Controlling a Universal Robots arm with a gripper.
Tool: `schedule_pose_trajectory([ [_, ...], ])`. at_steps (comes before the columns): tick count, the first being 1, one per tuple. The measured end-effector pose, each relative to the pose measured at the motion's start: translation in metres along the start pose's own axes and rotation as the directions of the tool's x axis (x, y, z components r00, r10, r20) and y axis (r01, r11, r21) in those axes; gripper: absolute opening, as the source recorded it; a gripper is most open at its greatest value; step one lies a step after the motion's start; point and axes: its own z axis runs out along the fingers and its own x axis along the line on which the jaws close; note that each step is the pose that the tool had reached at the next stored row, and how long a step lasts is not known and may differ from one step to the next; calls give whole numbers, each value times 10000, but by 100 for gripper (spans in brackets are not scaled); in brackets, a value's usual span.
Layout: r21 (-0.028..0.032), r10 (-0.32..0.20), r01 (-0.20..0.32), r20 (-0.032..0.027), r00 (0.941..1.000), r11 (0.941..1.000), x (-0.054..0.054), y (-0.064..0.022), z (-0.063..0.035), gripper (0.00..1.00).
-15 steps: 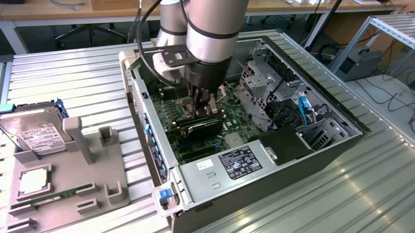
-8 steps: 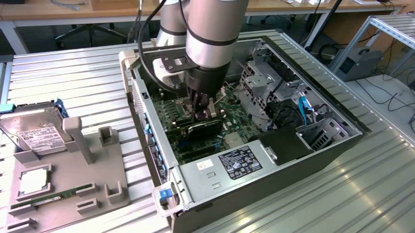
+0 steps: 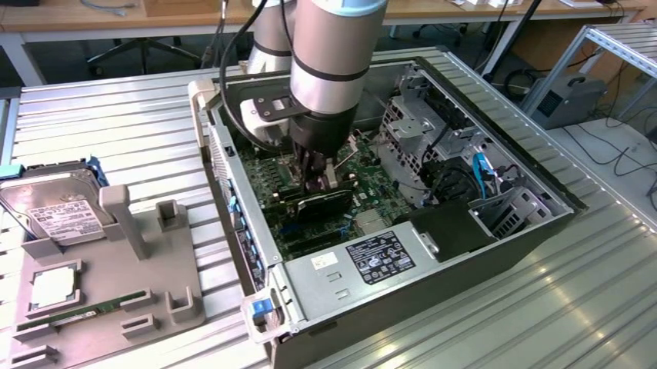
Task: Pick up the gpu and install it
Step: 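Press down on the gpu until it lock into place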
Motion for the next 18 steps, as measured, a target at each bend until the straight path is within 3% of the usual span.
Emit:
schedule_pose_trajectory([
  [18, -1, 1, -1, 1, 10000, 10000, 39, 6, 75, 11],
])
